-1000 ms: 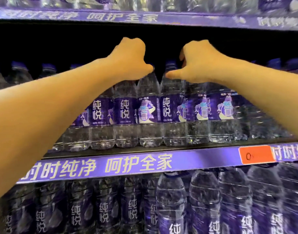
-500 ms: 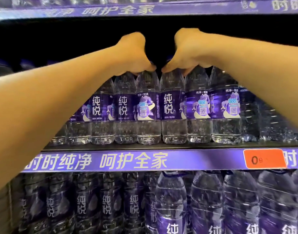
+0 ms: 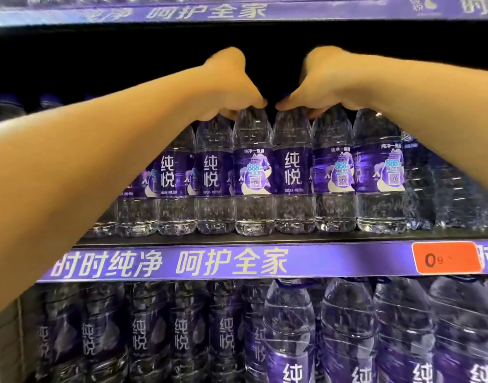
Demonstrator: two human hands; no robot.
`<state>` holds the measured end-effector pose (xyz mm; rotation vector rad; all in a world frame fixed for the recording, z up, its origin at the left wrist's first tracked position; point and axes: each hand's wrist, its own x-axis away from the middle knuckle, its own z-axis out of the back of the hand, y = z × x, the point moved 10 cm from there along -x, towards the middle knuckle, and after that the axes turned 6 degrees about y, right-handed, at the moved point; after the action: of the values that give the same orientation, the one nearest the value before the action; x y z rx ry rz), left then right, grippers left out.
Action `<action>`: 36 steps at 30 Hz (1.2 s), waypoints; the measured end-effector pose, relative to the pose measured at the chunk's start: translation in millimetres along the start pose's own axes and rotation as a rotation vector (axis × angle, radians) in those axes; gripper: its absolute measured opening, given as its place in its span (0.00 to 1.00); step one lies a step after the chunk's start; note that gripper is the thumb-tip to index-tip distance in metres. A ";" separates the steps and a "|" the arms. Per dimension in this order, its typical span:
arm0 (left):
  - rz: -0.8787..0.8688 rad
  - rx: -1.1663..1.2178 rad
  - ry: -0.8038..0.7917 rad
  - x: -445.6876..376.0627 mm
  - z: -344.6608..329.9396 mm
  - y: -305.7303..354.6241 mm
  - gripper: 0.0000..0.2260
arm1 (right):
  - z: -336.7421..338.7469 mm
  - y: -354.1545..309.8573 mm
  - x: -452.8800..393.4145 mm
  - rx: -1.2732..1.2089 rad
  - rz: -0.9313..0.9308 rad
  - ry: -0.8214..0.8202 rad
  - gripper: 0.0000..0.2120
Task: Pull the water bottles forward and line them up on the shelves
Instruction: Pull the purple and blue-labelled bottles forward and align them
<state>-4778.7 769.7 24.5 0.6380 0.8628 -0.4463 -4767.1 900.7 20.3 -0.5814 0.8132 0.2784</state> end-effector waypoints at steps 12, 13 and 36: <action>-0.158 -0.182 0.189 -1.3 10.1 13.6 0.23 | 4.1 5.3 -5.4 -0.036 -0.053 -0.081 0.20; -0.110 -0.090 0.129 -3.7 7.6 7.1 0.21 | 2.9 5.6 -4.7 -0.038 -0.051 -0.076 0.20; -0.022 0.010 0.097 0.0 4.4 -0.7 0.25 | 1.1 -1.4 -2.6 -0.035 -0.016 -0.056 0.22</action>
<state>-4776.7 766.3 26.4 0.6645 0.9609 -0.4428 -4767.5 900.1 23.4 -0.6104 0.7508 0.2939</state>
